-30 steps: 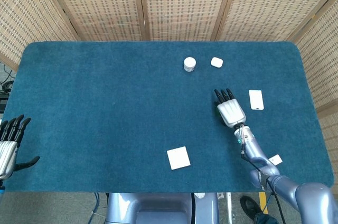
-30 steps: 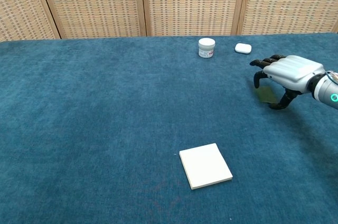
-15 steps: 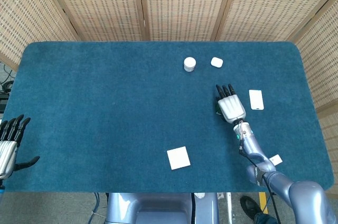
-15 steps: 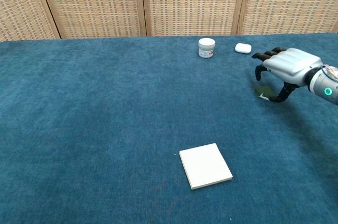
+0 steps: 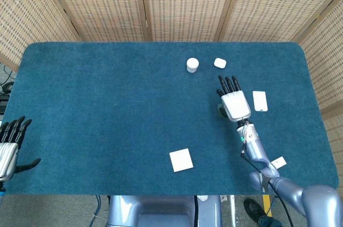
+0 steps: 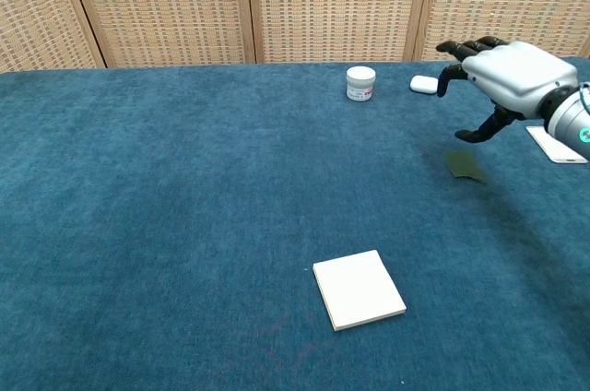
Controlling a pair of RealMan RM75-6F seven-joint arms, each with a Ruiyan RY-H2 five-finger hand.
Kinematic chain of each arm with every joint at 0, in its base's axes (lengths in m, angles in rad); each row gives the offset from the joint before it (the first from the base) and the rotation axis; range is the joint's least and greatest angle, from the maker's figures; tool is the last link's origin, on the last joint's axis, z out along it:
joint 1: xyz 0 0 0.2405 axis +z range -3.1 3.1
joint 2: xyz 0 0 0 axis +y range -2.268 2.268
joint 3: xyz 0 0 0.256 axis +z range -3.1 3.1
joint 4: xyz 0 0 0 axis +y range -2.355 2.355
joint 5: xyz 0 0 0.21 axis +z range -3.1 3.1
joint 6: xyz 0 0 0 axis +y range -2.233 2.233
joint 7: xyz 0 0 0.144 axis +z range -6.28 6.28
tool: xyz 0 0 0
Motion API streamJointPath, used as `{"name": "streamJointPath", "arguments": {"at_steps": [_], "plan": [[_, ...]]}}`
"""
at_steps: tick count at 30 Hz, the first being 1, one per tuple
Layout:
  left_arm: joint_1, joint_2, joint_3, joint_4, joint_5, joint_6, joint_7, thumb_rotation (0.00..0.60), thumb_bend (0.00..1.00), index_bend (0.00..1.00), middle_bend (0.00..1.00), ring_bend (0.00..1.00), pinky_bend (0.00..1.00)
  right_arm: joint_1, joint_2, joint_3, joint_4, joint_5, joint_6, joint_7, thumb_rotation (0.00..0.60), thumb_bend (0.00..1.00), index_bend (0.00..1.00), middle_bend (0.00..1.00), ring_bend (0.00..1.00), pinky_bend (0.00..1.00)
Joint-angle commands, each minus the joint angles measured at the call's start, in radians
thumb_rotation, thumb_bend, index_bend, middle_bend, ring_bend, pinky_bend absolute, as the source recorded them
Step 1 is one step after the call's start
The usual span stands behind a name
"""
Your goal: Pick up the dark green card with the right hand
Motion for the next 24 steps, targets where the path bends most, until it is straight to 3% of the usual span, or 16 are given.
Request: {"name": "streamJointPath", "arguments": {"at_steps": [1,9,24], "plan": [[0.001,0.0,0.002,-0.001,0.002,0.001,0.001,0.6,0.0,0.0,0.0,0.0,0.0,-0.023,0.021,-0.011,-0.058,0.047,-0.061,-0.036,0.6,0.31,0.32,0.0,0.0,0.0],[0.001,0.001,0.001,-0.002,0.001,0.003,0.0,0.6,0.0,0.0,0.0,0.0,0.0,-0.021,-0.018,-0.025,-0.035,0.077,-0.111,-0.059,0.6,0.31,0.32,0.0,0.0,0.0],[-0.003,0.009,0.0,-0.003,-0.005,-0.007,-0.011,0.6,0.0,0.0,0.0,0.0,0.0,0.002,-0.096,-0.036,0.141,0.072,-0.155,-0.049,0.6,0.31,0.33,0.0,0.0,0.0]]}}
